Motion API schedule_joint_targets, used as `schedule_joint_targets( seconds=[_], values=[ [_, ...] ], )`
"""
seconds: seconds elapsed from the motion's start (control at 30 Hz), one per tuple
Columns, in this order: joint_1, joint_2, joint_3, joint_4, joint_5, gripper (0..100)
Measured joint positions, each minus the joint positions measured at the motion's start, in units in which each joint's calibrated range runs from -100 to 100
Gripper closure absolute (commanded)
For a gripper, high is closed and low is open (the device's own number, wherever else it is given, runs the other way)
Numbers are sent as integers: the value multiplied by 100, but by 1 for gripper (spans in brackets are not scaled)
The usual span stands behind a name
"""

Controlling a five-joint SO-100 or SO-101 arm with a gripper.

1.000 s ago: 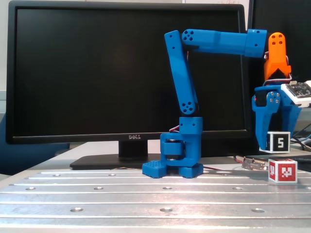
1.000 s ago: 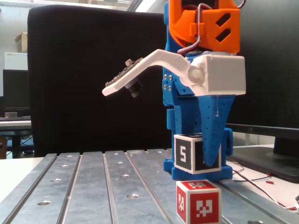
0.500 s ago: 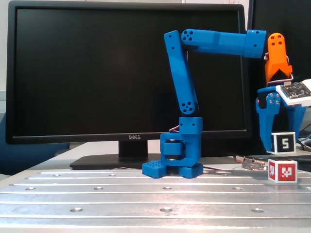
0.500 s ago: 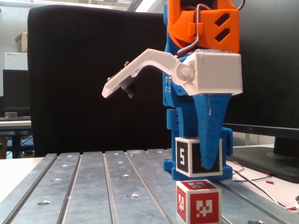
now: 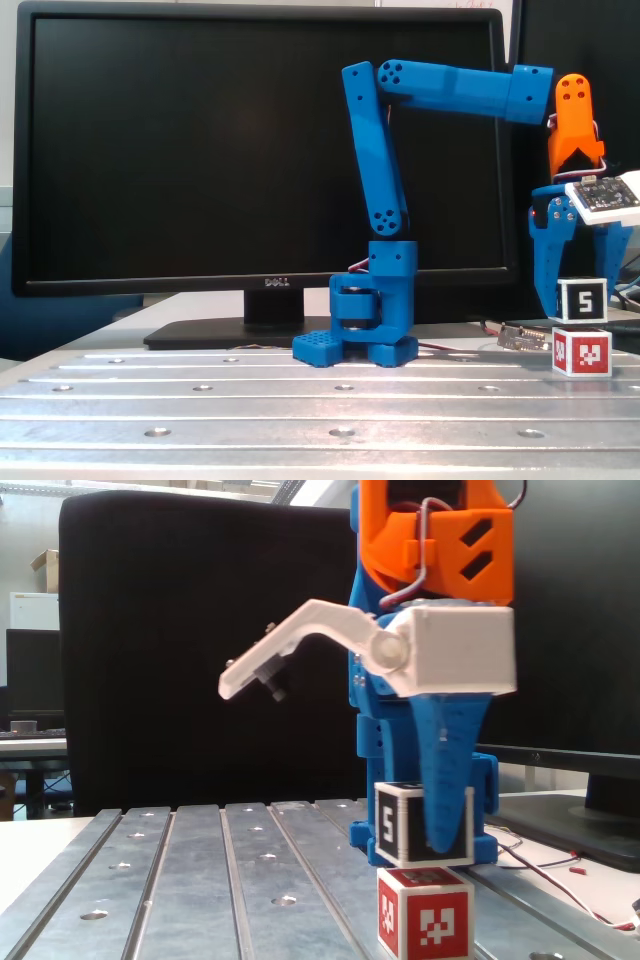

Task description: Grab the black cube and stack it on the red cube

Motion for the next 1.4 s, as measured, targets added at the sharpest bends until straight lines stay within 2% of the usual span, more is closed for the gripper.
schedule_joint_targets(
  seconds=[1.4],
  values=[
    [67,34,18,0,0,83]
  ],
)
